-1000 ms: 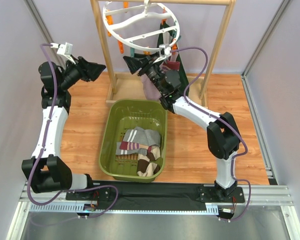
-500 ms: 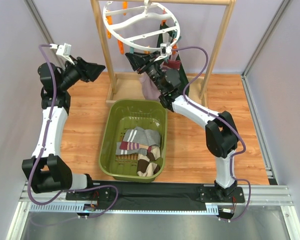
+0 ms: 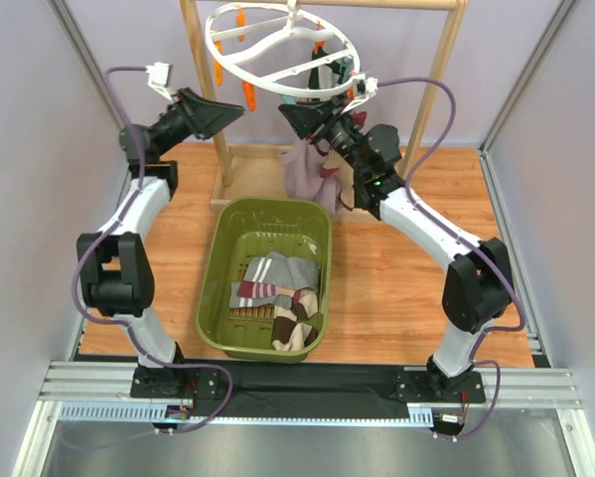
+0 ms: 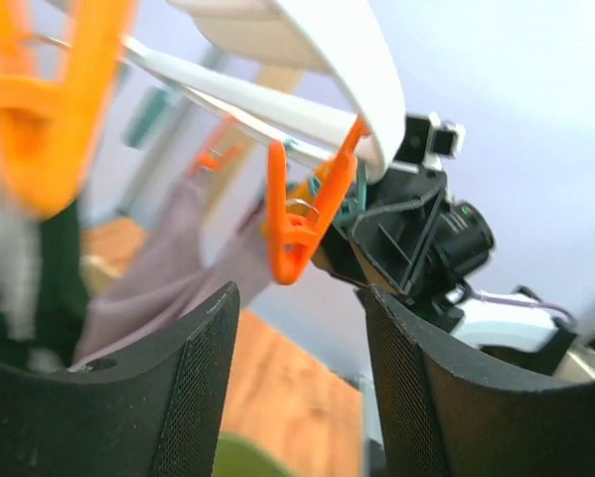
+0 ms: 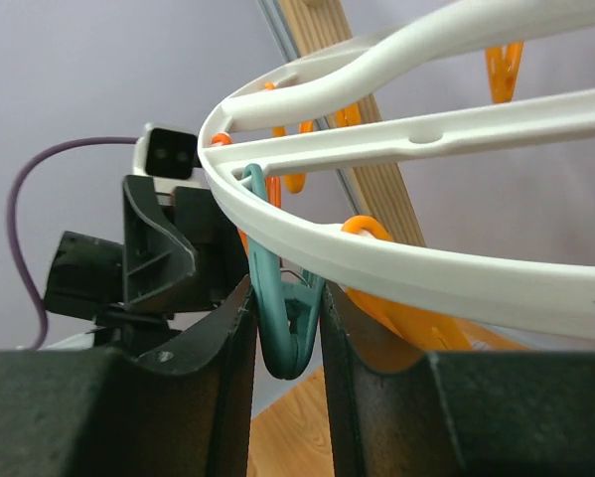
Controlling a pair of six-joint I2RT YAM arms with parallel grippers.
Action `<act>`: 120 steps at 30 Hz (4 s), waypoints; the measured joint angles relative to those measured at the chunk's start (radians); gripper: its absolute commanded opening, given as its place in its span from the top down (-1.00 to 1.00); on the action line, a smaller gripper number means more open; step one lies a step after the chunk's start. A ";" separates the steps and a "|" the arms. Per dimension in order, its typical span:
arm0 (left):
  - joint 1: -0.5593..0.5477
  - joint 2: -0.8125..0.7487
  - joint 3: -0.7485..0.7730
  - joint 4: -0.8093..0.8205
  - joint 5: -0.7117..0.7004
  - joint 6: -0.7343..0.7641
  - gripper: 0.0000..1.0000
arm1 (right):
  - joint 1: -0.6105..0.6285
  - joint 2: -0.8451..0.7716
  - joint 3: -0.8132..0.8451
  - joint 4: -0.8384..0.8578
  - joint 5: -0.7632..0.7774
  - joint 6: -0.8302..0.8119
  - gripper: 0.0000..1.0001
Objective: Clip the socks to the hanger
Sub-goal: Open the clamp at the hanger.
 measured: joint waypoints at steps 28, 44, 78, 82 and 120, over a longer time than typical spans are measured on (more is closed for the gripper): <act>-0.304 -0.112 0.126 -0.629 -0.274 0.520 -0.35 | -0.122 -0.024 0.079 -0.122 -0.345 0.204 0.99; -0.308 -0.033 0.141 -0.468 -0.276 0.445 -0.28 | -0.134 -0.008 0.079 -0.089 -0.353 0.240 0.99; -0.308 0.051 0.248 -0.478 -0.216 0.351 1.00 | -0.123 0.024 0.087 -0.092 -0.353 0.228 0.36; -0.308 0.051 0.248 -0.495 -0.222 0.352 1.00 | -0.121 0.023 0.087 -0.107 -0.354 0.215 -0.26; -0.282 0.074 0.248 -0.338 -0.181 0.107 1.00 | -0.171 -0.020 0.059 -0.225 -0.478 0.302 -0.08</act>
